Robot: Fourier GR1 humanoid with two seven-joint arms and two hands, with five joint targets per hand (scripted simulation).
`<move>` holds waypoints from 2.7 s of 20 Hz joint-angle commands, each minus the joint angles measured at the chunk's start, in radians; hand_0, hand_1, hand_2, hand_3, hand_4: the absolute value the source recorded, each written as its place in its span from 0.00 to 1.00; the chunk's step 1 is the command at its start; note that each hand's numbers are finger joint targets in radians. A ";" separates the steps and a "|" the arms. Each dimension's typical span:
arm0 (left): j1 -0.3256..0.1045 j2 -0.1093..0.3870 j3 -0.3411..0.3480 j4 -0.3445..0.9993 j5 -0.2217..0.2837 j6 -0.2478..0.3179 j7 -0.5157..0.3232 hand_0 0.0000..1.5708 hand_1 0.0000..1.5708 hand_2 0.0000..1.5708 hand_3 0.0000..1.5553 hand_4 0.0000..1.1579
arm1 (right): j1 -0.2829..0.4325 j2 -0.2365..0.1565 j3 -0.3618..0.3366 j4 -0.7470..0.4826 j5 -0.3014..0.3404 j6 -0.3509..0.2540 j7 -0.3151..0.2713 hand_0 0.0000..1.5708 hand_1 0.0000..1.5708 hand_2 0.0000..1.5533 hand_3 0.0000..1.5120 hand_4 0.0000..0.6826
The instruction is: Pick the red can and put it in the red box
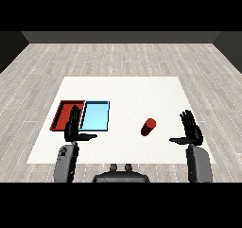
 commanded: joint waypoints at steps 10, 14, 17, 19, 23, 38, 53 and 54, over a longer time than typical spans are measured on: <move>-0.024 0.000 0.022 -0.011 0.035 0.004 0.021 0.00 0.00 0.00 0.00 0.00 | -0.047 0.087 0.066 -0.010 0.018 -0.074 0.126 0.00 0.00 0.00 0.00 0.00; 0.015 0.010 0.016 -0.043 0.025 -0.009 0.005 0.00 0.00 0.00 0.00 0.00 | -0.126 0.107 0.091 0.131 0.055 -0.071 0.061 0.00 0.00 0.00 0.00 0.00; 0.031 0.027 0.030 -0.048 0.062 -0.044 0.031 0.00 0.00 0.00 0.00 0.00 | -0.090 0.105 0.100 0.188 0.058 -0.010 -0.010 0.00 0.00 0.00 0.00 0.00; 0.025 -0.007 -0.003 -0.085 0.028 0.001 0.040 0.00 0.00 0.00 0.00 0.00 | -0.193 0.108 0.094 0.268 0.064 -0.049 -0.006 0.00 0.00 0.00 0.00 0.00; 0.027 -0.019 -0.022 -0.091 0.020 0.018 0.086 0.00 0.00 0.00 0.00 0.00 | -0.176 0.114 0.094 0.305 0.038 -0.020 0.003 0.00 0.00 0.00 0.00 0.00; 0.002 -0.015 -0.018 -0.067 0.009 0.034 0.058 0.00 0.00 0.00 0.00 0.00 | -0.224 0.217 0.177 0.441 0.101 -0.106 -0.094 0.00 0.00 0.00 0.00 0.00; -0.051 0.039 0.070 0.053 0.077 -0.037 -0.017 0.00 0.00 0.00 0.00 0.00 | -0.270 0.204 0.190 0.484 0.067 -0.066 -0.076 0.00 0.00 0.00 0.00 0.00; -0.026 -0.009 0.014 0.004 0.022 0.029 0.005 0.00 0.00 0.00 0.00 0.00 | -0.251 0.232 0.204 0.398 0.050 -0.110 -0.008 0.00 0.00 0.00 0.00 0.00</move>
